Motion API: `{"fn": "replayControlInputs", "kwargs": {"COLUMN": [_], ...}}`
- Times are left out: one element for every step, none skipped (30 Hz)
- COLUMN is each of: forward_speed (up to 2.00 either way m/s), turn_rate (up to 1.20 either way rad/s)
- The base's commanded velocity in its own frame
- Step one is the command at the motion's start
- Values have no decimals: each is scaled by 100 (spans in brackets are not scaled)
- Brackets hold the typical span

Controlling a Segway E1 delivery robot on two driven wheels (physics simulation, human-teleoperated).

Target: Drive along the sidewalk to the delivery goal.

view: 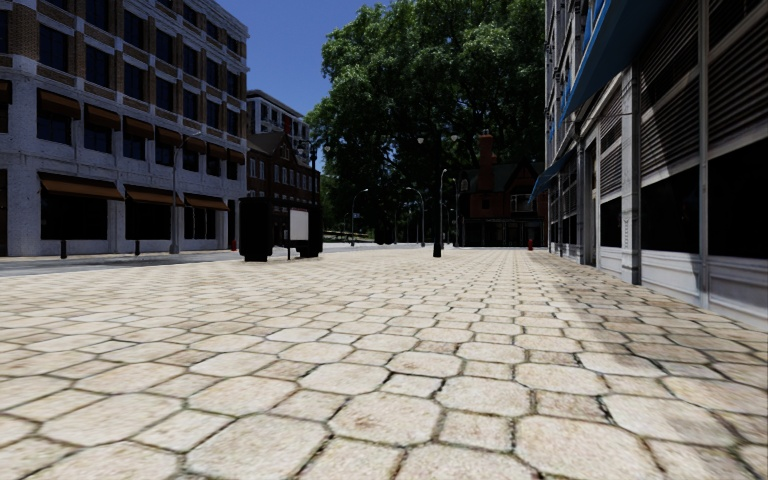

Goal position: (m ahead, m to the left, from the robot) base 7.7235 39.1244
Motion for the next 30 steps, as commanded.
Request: {"fn": "replayControlInputs", "kwargs": {"forward_speed": [0, 0, 0, 0, 0, 0, 0, 0, 0, 0, 0, 0, 0, 0, 0, 0, 0, 0, 0, 0, 0, 0, 0, 0, 0, 0, 0, 0, 0, 0], "turn_rate": [0, 0, 0, 0, 0, 0, 0, 0, 0, 0, 0, 0, 0, 0, 0, 0, 0, 0, 0, 0, 0, 0, 0, 0, 0, 0, 0, 0, 0, 0]}}
